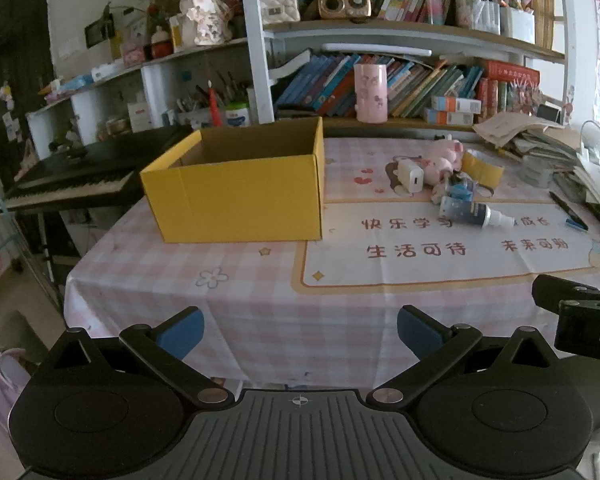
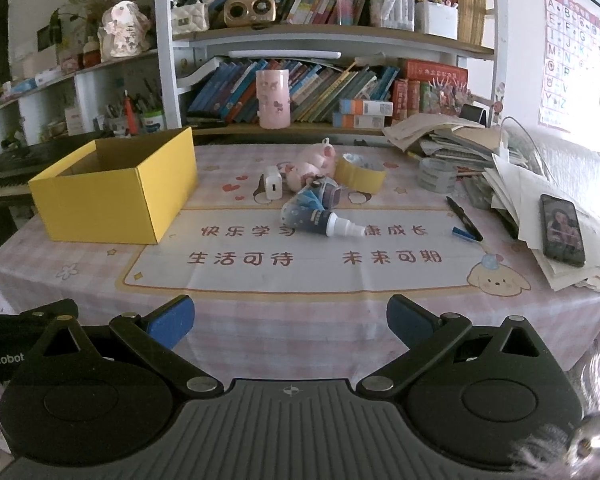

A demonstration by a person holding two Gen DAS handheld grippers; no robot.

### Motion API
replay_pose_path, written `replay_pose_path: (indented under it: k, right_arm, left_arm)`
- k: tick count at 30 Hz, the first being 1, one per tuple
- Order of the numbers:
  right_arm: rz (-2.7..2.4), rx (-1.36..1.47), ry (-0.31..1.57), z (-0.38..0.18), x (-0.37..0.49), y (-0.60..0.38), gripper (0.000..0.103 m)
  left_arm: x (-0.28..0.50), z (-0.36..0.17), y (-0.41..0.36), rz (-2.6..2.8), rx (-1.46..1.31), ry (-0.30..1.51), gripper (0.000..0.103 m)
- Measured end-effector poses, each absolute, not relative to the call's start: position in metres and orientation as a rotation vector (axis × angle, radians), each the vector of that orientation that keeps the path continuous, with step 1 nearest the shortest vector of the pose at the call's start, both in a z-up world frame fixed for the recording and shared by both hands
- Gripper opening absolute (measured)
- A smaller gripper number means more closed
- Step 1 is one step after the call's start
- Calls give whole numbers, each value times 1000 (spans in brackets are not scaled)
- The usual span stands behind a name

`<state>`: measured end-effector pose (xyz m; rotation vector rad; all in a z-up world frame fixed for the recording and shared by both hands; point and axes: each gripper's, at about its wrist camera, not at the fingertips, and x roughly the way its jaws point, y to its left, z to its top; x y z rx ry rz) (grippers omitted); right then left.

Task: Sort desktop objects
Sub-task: 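Move both tools toward the cluster of objects beside the pink pig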

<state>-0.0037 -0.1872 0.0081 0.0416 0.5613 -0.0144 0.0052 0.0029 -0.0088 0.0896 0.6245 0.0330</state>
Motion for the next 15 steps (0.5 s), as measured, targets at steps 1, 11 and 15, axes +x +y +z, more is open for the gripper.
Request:
replay_pose_path:
  k: [1,11,15]
  right_arm:
    - [-13,41,560,8,-4,-187,103]
    - [-16,41,559,9,-2,-188,103]
    - [-15,40,559,8,-2,-188,103]
  left_arm:
    - [5,-9,3,34,89,624,103]
    - [6,-7,4,31,88,624,103]
    - [6,-6,5,32,87,624,103]
